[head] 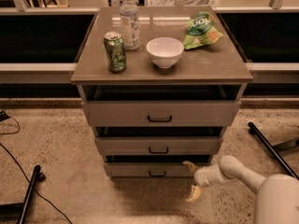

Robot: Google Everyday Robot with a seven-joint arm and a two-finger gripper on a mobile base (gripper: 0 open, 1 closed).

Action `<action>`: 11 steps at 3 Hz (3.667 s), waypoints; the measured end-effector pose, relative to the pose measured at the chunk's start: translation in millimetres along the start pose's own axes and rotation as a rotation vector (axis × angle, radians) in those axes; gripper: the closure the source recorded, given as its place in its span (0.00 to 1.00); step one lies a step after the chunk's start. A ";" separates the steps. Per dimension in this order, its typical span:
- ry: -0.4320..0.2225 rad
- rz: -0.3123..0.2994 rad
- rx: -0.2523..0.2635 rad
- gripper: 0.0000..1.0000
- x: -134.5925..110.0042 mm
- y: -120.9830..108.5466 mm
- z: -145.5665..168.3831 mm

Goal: Open bottom drawer

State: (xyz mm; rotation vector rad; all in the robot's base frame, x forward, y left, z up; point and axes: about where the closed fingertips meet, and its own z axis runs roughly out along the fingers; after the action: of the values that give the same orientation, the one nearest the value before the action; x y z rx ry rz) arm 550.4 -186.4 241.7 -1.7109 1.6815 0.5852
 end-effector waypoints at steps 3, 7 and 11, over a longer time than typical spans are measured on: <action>0.264 -0.041 0.048 0.00 59.7 -32.4 32.6; 0.285 -0.100 0.120 0.36 71.0 -64.4 31.6; 0.313 -0.041 -0.042 0.42 48.6 35.2 25.3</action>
Offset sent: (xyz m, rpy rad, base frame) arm 0.0389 -0.0196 -0.0654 -0.3012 -0.0331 -0.0520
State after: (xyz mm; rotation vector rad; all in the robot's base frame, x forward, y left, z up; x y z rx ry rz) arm 522.5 -200.4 184.4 -1.9417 1.8512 0.3484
